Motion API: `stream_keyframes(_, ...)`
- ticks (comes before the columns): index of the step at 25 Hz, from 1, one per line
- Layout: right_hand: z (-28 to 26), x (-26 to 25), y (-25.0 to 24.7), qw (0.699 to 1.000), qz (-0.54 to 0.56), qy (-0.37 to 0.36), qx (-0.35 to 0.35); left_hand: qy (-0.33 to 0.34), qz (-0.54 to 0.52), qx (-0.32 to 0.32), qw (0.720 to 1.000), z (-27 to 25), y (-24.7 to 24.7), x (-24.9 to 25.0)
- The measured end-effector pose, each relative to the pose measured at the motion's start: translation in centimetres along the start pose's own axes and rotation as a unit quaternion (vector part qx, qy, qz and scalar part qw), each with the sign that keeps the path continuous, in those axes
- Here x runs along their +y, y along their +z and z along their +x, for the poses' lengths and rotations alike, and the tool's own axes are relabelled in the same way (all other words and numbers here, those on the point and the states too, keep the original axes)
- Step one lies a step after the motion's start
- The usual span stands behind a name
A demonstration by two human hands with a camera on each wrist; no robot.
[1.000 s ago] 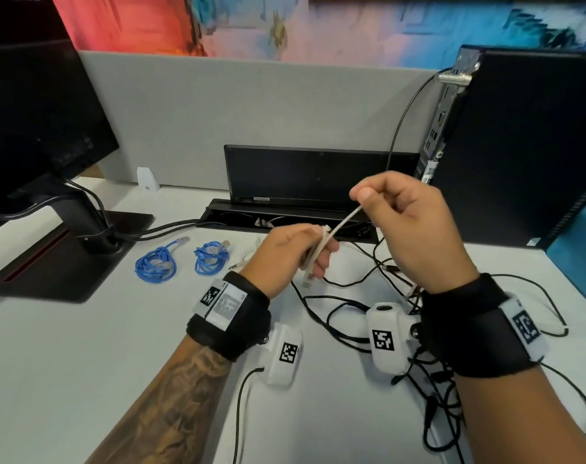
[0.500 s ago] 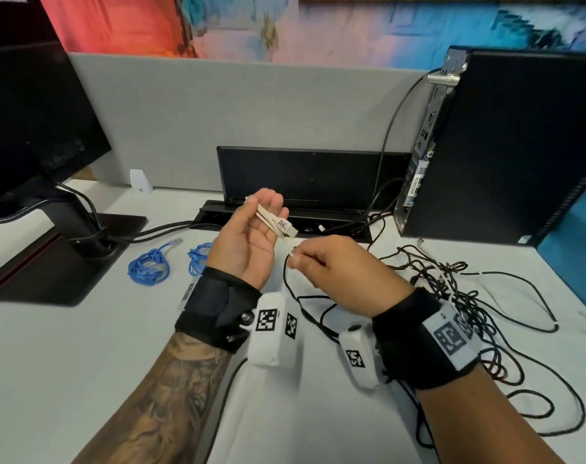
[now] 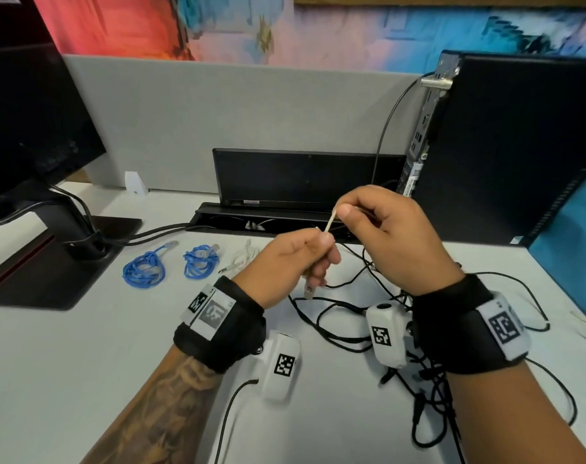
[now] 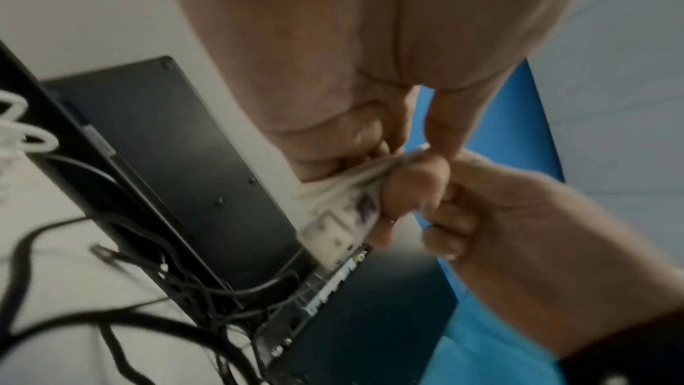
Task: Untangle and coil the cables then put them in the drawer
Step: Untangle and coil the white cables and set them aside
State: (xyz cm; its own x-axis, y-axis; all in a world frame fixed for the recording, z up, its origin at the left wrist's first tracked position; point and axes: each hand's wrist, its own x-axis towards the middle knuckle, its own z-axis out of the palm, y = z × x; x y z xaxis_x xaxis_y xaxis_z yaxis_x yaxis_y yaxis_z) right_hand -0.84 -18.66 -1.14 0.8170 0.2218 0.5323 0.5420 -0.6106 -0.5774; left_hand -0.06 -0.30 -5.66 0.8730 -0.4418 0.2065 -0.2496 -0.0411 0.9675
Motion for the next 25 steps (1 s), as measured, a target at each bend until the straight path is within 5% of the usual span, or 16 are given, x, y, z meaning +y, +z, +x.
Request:
stream_keyframes(6,-0.5,0.9,2.5,0.969,0.192,0.050,-0.148,-0.013,-0.338,0.008,0.941,0.1,-1.5,0.4)
stream_keyframes(9,-0.4,1.1,2.8,0.962,0.222,0.071,-0.142,-0.030,-0.398,0.009,0.917,0.0,-1.4,0.2)
stream_keyframes(16,-0.3,1.2,2.5,0.986,0.125,0.065,-0.089,-0.008,-0.199,0.073,0.977,0.4,-2.0,-0.1)
stream_keyframes(25,-0.4,2.0,3.4,0.977,0.154,0.090,-0.113,-0.025,-0.175,0.169,0.970,0.9,-1.4,-0.9)
